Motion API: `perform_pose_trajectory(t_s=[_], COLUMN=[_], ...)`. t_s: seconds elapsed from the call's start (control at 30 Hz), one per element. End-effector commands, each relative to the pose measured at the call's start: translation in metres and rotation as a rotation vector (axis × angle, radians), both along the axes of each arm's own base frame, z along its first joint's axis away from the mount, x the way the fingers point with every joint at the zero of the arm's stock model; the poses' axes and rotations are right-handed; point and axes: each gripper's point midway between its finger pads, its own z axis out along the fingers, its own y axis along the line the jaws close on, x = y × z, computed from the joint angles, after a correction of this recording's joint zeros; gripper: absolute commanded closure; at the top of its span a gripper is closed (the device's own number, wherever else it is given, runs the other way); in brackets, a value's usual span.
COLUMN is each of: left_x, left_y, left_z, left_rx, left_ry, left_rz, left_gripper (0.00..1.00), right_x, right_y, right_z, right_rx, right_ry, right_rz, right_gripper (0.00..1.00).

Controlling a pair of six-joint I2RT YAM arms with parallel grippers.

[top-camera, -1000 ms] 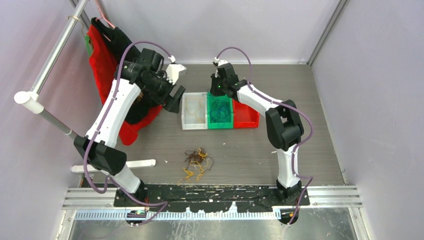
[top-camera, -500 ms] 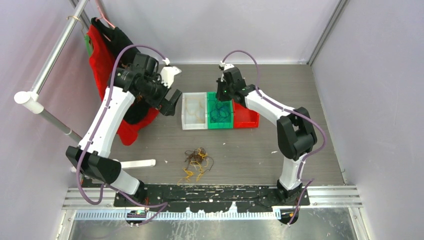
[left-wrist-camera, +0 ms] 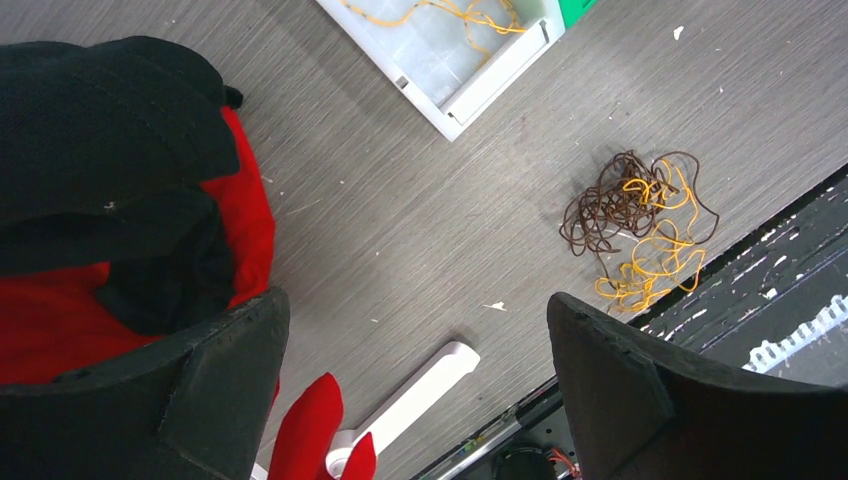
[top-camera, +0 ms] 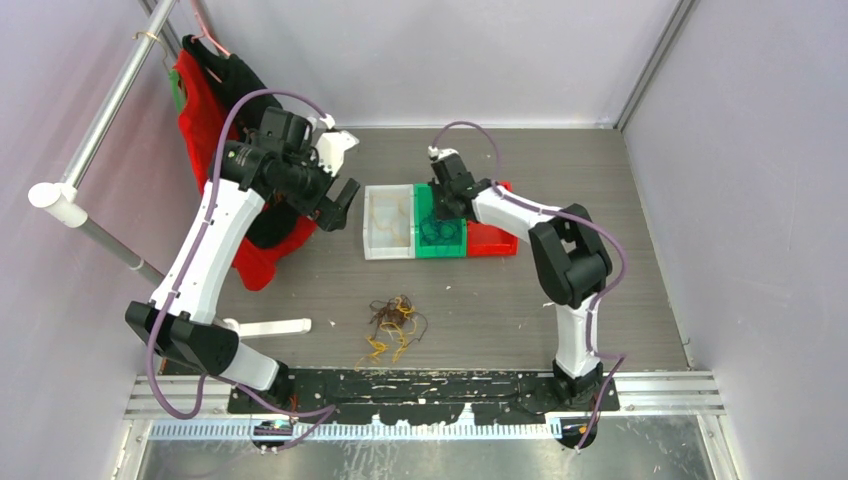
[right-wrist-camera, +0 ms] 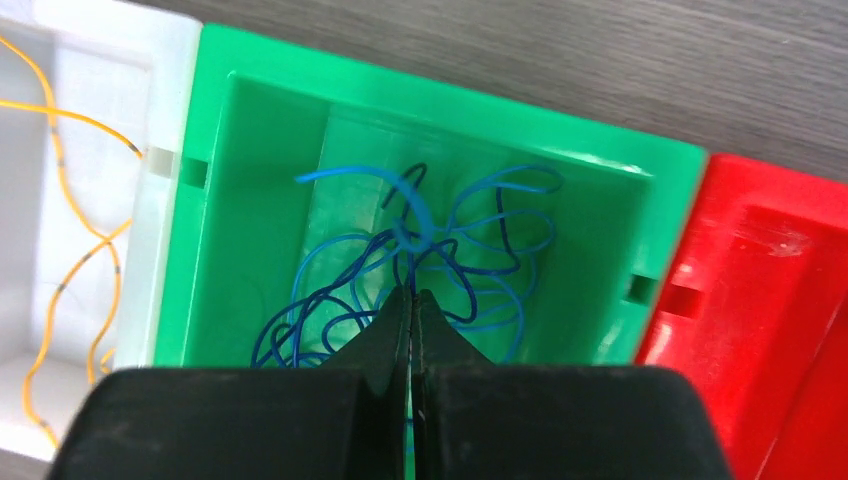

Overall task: Untangle the cables
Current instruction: Place the cable in the bin, then untie the cable.

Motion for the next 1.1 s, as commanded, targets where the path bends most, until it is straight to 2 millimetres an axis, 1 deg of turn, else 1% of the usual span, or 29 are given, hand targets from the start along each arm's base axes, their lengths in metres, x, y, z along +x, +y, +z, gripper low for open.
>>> perform_pose_trajectory(t_s=[0.0,0.13,0.17,0.2,0.23,0.3,0.33,0.4,0.47,0.57,0.67,0.77,0.83,0.9,0.93,1.0,1.03,1.07], left_x=[0.004,0.003,0.003,0.002,0.002,0.001,0.001,0.002,0.003,0.003,0.002,0.0,-0.002,-0.004,-0.006,-0.008,-0.01,-0.011], left_y=[0.001,0.001,0.001,0.002,0.002,0.002,0.003,0.006,0.009,0.015,0.021,0.026,0.029,0.03,0.029,0.028,0.027,0.026], left_z=[0.016,0.019,0.018,0.018,0.018,0.018,0.018,0.019,0.02,0.023,0.024,0.026,0.025,0.024,0.023,0.02,0.018,0.016], left_rx=[-0.017,-0.018,-0.018,-0.018,-0.018,-0.016,-0.014,-0.015,-0.016,-0.017,-0.005,0.008,0.019,0.021,0.018,0.012,0.008,0.003], left_ry=[-0.075,-0.085,-0.084,-0.085,-0.086,-0.089,-0.094,-0.108,-0.118,-0.127,-0.139,-0.159,-0.163,-0.161,-0.16,-0.156,-0.151,-0.147], left_rz=[-0.014,-0.016,-0.017,-0.017,-0.018,-0.022,-0.022,-0.014,0.0,0.016,0.025,0.03,0.03,0.026,0.022,0.01,0.004,-0.002], left_gripper=[0.01,0.01,0.01,0.01,0.01,0.01,0.01,0.01,0.01,0.01,0.01,0.01,0.01,0.01,0.01,0.0,0.01,0.01], right_x=[0.016,0.018,0.021,0.022,0.023,0.024,0.025,0.025,0.024,0.019,0.013,0.004,-0.006,-0.022,-0.036,-0.063,-0.076,-0.094], right_y=[0.01,0.01,0.005,0.004,0.002,0.005,0.005,0.007,0.009,0.01,0.006,0.005,0.006,0.014,0.023,0.038,0.045,0.056], right_z=[0.015,0.008,0.01,0.013,0.017,0.033,0.043,0.064,0.085,0.108,0.124,0.137,0.145,0.147,0.147,0.141,0.134,0.127], right_rx=[-0.107,-0.165,-0.196,-0.215,-0.229,-0.23,-0.218,-0.182,-0.146,-0.104,-0.082,-0.048,-0.009,0.039,0.058,0.088,0.107,0.145], right_ry=[-0.095,-0.109,-0.127,-0.14,-0.155,-0.19,-0.206,-0.241,-0.266,-0.285,-0.291,-0.296,-0.296,-0.283,-0.279,-0.262,-0.247,-0.218], right_rz=[0.001,-0.009,-0.032,-0.036,-0.04,-0.04,-0.043,-0.051,-0.048,-0.048,-0.055,-0.057,-0.051,-0.005,0.034,0.101,0.126,0.175], right_gripper=[0.99,0.99,0.98,0.95,0.91,0.83,0.78,0.62,0.53,0.46,0.45,0.45,0.44,0.44,0.44,0.43,0.43,0.42])
